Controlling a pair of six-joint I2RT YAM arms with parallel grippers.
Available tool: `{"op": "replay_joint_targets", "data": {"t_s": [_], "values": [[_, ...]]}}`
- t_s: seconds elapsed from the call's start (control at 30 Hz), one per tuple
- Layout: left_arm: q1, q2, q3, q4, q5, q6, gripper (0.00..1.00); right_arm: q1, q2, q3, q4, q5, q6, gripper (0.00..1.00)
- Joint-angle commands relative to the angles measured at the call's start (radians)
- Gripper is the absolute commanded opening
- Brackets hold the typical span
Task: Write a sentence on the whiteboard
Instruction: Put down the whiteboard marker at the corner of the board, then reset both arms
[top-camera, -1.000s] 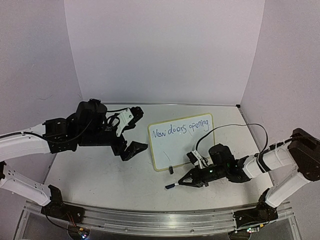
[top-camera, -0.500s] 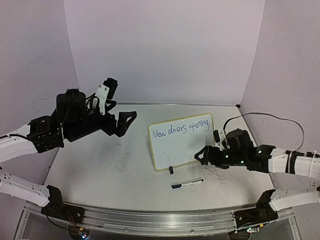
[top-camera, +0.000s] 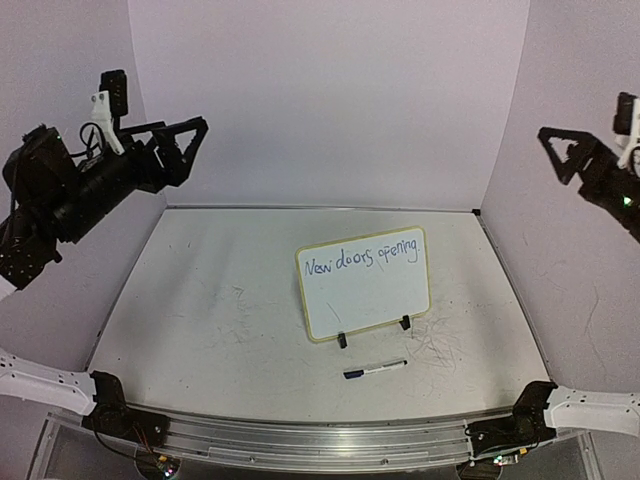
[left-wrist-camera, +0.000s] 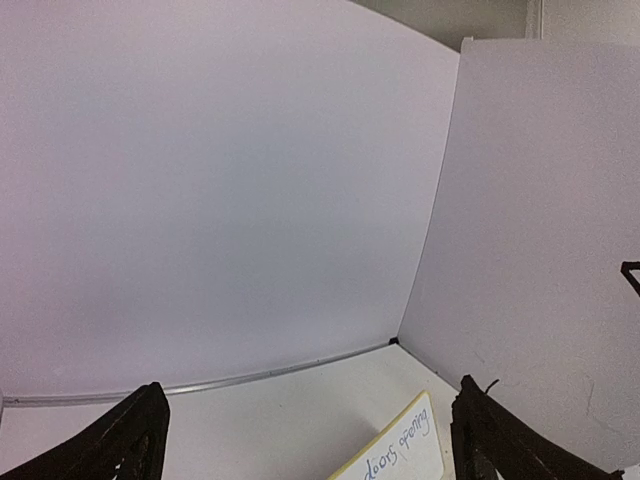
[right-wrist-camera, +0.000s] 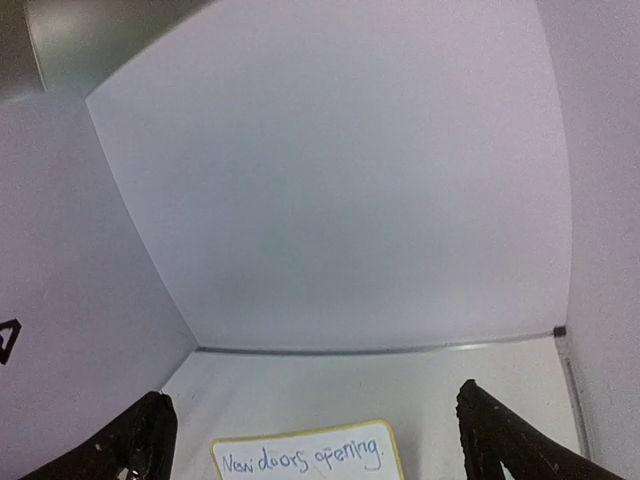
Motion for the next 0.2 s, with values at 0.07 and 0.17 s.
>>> {"op": "replay_joint_targets", "data": {"t_s": [0.07, 0.17], "values": [[0.000, -0.063, 0.026, 0.035, 0.030, 0.022, 0.99, -0.002, -0.007, 0.070, -0.041, 0.090, -0.109, 0.98], [0.000, -0.067, 0.024, 0.033, 0.048, 0.023, 0.99, -0.002, -0.021, 0.032, -0.014, 0.089, -0.089, 0.98]]}}
